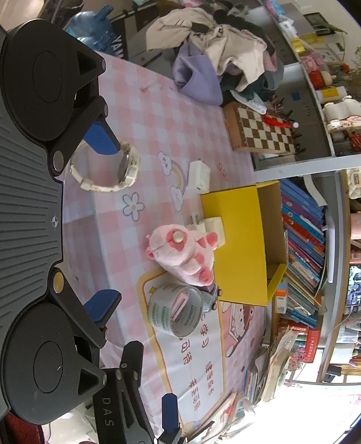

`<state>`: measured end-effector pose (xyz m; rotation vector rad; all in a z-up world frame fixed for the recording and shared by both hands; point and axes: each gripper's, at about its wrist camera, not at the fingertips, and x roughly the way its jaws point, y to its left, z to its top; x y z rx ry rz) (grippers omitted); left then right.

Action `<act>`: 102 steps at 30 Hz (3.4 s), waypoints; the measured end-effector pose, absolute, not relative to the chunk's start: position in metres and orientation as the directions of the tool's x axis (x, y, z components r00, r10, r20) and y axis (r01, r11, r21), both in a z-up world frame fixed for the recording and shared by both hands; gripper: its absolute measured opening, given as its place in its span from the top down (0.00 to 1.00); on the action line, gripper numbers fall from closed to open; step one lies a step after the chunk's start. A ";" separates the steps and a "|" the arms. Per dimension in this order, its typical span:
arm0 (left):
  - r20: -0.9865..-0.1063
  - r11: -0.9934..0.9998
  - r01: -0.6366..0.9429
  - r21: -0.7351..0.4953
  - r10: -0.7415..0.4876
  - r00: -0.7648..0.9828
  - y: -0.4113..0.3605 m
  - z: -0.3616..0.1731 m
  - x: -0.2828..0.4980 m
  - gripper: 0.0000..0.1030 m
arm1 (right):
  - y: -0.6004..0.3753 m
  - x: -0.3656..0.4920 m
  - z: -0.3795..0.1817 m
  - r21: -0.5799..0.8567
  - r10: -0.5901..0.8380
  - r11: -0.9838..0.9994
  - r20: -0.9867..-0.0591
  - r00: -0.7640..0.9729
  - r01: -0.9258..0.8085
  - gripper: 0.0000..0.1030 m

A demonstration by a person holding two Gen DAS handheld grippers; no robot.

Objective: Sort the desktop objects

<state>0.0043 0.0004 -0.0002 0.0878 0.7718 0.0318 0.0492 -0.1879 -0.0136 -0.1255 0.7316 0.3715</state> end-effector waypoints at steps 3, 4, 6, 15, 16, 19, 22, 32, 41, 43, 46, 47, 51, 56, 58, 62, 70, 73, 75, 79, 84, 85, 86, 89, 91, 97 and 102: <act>-0.688 0.993 0.007 0.114 0.074 0.722 -0.002 0.003 0.003 0.00 | -0.188 0.047 -0.012 0.021 0.294 0.927 -0.664 0.688 -0.375 0.00; -0.687 0.993 0.007 0.120 0.078 0.723 -0.002 0.003 0.002 0.00 | -0.188 0.046 -0.011 0.021 0.295 0.927 -0.661 0.690 -0.375 0.00; -0.685 0.992 0.006 0.128 0.084 0.724 -0.002 0.005 0.001 0.00 | -0.189 0.045 -0.010 0.025 0.298 0.926 -0.657 0.692 -0.376 0.00; -0.687 0.995 0.031 0.091 0.040 0.725 -0.001 0.003 0.000 0.00 | -0.190 0.048 -0.014 0.032 0.292 0.930 -0.671 0.681 -0.367 0.00; -0.686 0.996 0.032 0.086 0.036 0.726 0.000 0.004 0.000 0.00 | -0.190 0.048 -0.014 0.032 0.291 0.930 -0.671 0.682 -0.365 0.00; -0.685 0.997 0.027 0.067 0.026 0.728 0.002 0.004 0.000 0.00 | -0.191 0.048 -0.014 0.028 0.289 0.931 -0.670 0.684 -0.365 0.00; -0.684 0.998 0.027 0.055 0.018 0.729 0.002 0.003 0.002 0.00 | -0.190 0.048 -0.014 0.019 0.283 0.930 -0.674 0.682 -0.367 0.00; -0.684 0.999 0.003 0.041 0.026 0.729 0.009 0.000 0.005 0.00 | -0.185 0.054 -0.016 -0.003 0.263 0.929 -0.699 0.665 -0.371 0.00; -0.689 0.998 -0.021 0.055 0.053 0.723 0.019 -0.005 0.006 0.00 | -0.169 0.053 -0.019 -0.018 0.293 0.904 -0.702 0.649 -0.428 0.00; -0.696 0.998 -0.034 0.047 0.057 0.716 0.023 -0.008 0.010 0.00 | -0.168 0.058 -0.020 -0.021 0.293 0.902 -0.704 0.647 -0.431 0.00; -0.713 0.998 -0.055 0.032 0.062 0.698 0.029 -0.013 0.017 0.00 | -0.169 0.069 -0.023 -0.013 0.282 0.909 -0.718 0.636 -0.417 0.00; -0.716 0.998 -0.062 0.029 0.064 0.695 0.031 -0.014 0.018 0.00 | -0.169 0.074 -0.024 -0.009 0.277 0.912 -0.722 0.634 -0.410 0.00; -0.724 0.994 -0.102 0.026 0.089 0.684 0.041 -0.021 0.028 0.00 | -0.167 0.093 -0.029 -0.019 0.255 0.917 -0.741 0.622 -0.399 0.00; -0.734 0.988 -0.153 0.021 0.119 0.668 0.053 -0.030 0.042 0.00 | -0.165 0.112 -0.036 -0.024 0.248 0.911 -0.767 0.592 -0.412 0.00; -0.741 0.987 -0.156 0.031 0.128 0.659 0.055 -0.034 0.047 0.00 | -0.164 0.119 -0.038 -0.023 0.248 0.909 -0.773 0.585 -0.416 0.00; -0.759 0.987 -0.151 0.059 0.142 0.636 0.058 -0.045 0.058 0.00 | -0.162 0.133 -0.043 -0.019 0.246 0.907 -0.786 0.567 -0.420 0.00; -0.796 0.983 -0.165 0.086 0.167 0.582 0.066 -0.065 0.075 0.06 | -0.158 0.158 -0.052 -0.015 0.244 0.903 -0.805 0.540 -0.430 0.00; -0.806 0.982 -0.173 0.081 0.166 0.568 0.070 -0.069 0.079 0.09 | -0.154 0.167 -0.055 -0.017 0.243 0.900 -0.811 0.532 -0.436 0.00; -0.814 0.981 -0.182 0.072 0.163 0.558 0.072 -0.072 0.082 0.13 | -0.152 0.172 -0.057 -0.022 0.243 0.896 -0.813 0.529 -0.444 0.00; -0.819 0.978 -0.209 0.017 0.134 0.558 0.080 -0.075 0.085 0.24 | -0.146 0.180 -0.061 -0.039 0.241 0.886 -0.814 0.529 -0.462 0.00; -0.809 0.977 -0.213 0.005 0.128 0.573 0.080 -0.074 0.087 0.36 | -0.143 0.187 -0.064 -0.054 0.236 0.878 -0.816 0.528 -0.475 0.02; -0.809 0.977 -0.215 0.002 0.128 0.574 0.081 -0.074 0.088 0.37 | -0.143 0.188 -0.064 -0.054 0.236 0.877 -0.817 0.526 -0.477 0.04; -0.809 0.976 -0.218 -0.001 0.127 0.574 0.081 -0.073 0.088 0.38 | -0.144 0.189 -0.065 -0.053 0.237 0.876 -0.819 0.523 -0.479 0.14; -0.809 0.973 -0.229 -0.019 0.119 0.576 0.083 -0.072 0.088 0.39 | -0.146 0.190 -0.064 -0.039 0.249 0.877 -0.816 0.521 -0.479 0.19; -0.807 0.971 -0.236 -0.035 0.112 0.580 0.084 -0.070 0.088 0.39 | -0.148 0.188 -0.061 -0.035 0.257 0.879 -0.805 0.535 -0.475 0.19; -0.770 0.974 -0.223 -0.048 0.106 0.629 0.080 -0.055 0.086 0.39 | -0.154 0.181 -0.047 -0.030 0.284 0.881 -0.765 0.578 -0.472 0.19; -0.738 0.980 -0.191 -0.055 0.089 0.669 0.074 -0.042 0.087 0.39 | -0.159 0.175 -0.034 -0.022 0.298 0.886 -0.739 0.605 -0.463 0.19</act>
